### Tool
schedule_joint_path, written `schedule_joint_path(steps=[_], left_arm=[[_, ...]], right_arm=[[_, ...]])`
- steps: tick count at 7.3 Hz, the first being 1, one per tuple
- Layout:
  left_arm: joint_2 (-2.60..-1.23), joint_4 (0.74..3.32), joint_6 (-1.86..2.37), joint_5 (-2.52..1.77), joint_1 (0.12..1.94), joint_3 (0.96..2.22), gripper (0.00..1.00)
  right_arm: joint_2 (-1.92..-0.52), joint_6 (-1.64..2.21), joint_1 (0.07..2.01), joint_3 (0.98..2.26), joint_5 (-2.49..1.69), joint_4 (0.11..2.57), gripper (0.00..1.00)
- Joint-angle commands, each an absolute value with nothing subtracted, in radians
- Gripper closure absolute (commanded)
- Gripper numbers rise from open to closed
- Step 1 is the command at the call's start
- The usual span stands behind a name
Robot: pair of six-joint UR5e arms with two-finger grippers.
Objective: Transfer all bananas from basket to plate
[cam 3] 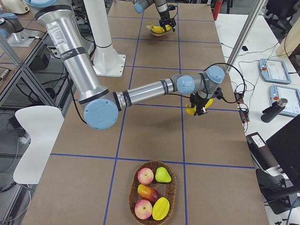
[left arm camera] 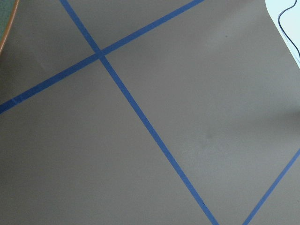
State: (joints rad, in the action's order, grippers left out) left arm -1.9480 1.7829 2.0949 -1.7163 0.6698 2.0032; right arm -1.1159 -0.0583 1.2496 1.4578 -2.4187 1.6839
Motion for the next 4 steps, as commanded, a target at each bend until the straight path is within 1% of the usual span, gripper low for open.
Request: schedule_joint_path(steps=[1,2,4], left_arm=[[-1.974,1.923,2.070,-1.723,0.669,1.938,0.00],[-1.985,1.987,2.068,-1.724,0.663,1.927,0.00],[-2.023,2.084,2.069,-1.724,0.623,1.924,0.00]], right_arm=[[-0.988,0.188,1.085,1.479,-2.479,1.677,1.00],[-0.951,0.312,1.031,1.505,-2.479,1.657,1.00],[-0.943,0.604,0.945,1.509,-2.493,1.423,1.00]])
